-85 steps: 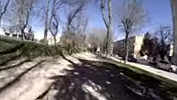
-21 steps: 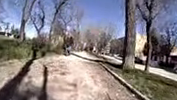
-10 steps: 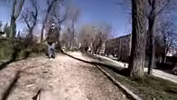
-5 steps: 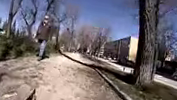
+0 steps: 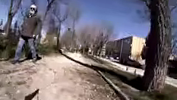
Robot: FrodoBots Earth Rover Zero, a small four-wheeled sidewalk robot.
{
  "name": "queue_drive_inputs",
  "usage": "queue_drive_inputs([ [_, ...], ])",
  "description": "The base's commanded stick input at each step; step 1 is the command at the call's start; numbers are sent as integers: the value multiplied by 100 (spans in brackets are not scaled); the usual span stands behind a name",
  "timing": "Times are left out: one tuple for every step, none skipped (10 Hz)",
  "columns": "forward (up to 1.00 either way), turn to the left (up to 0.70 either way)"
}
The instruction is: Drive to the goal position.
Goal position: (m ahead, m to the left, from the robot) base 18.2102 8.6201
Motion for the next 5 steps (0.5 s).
queue_drive_inputs([
  [100,4],
  [100,15],
  [100,22],
  [100,22],
  [100,24],
])
